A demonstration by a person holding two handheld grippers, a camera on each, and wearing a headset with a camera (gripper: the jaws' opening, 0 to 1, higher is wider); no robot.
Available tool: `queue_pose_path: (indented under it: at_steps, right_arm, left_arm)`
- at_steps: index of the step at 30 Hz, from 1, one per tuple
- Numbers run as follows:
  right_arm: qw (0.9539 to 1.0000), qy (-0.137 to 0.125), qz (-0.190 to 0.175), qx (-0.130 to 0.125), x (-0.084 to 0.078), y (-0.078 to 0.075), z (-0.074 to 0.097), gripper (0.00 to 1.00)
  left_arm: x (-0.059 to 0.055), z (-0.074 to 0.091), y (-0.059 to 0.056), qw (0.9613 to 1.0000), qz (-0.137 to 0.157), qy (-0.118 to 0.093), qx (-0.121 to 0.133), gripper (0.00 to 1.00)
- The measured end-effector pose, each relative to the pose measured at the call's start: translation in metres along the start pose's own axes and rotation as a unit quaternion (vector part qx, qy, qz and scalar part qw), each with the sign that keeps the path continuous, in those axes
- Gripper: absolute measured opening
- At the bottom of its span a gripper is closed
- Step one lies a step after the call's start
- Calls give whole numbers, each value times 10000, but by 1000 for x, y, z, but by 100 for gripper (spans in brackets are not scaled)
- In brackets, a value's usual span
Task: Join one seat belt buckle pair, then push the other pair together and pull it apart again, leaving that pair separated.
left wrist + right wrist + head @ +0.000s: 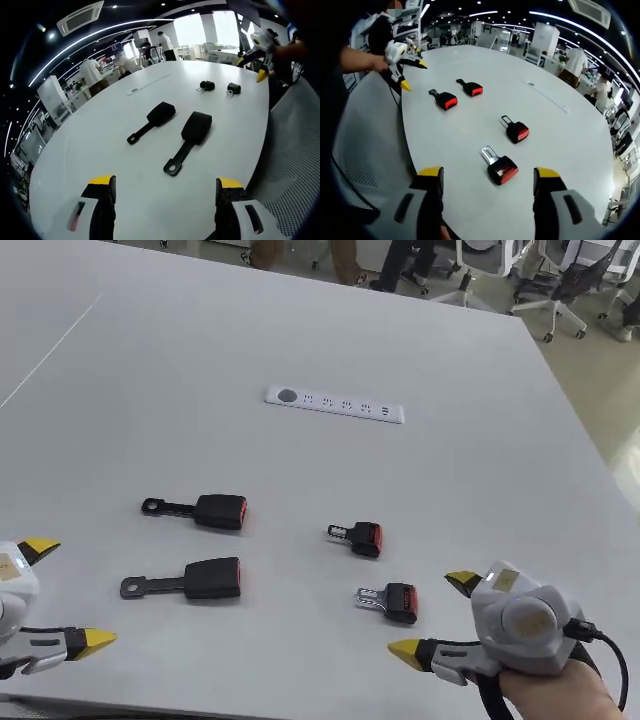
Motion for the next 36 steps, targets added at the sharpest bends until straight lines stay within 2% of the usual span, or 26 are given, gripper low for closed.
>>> queue_pose_path:
  at_steps: [7, 16, 20, 23, 28, 32, 36]
  right_arm:
    - [9999, 62, 143, 60, 8, 10, -7, 72]
    - [9998, 20, 201, 55, 19, 4, -5, 69]
    - [9998, 39, 100, 146, 18, 5, -5, 67]
    - [9999, -9, 74, 117, 13, 4, -6, 62]
    - [9999, -16, 67, 147, 5, 2, -11, 60]
    - [9997, 4, 70, 213, 3, -3, -11, 58]
    - [9993, 39, 118, 357, 3, -6, -10, 52]
  left_arm:
    - [-1, 1, 2, 9999, 81, -4, 70, 83]
    - [0, 1, 0, 10000, -25, 32, -7, 81]
    - [0, 0, -2, 9999, -40, 49, -102, 80]
    - [2, -2, -5, 9998, -74, -41, -204, 77]
    - [4, -3, -9, 9995, -148, 24, -269, 76]
    - [2, -4, -10, 9993, -190, 46, -321, 71]
    - [1, -6, -13, 9988, -222, 139, -403, 68]
Point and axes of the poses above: the centre of the closed fingertips' face, and the gripper's own axes: z roughly backward along the fingers, y roughly to its left, x roughly out of its top, the point moved 8 cm from there along z, roughly backward along the fingers, and after that the axes turned 11 degrees about -z, right-handed, at the moved point
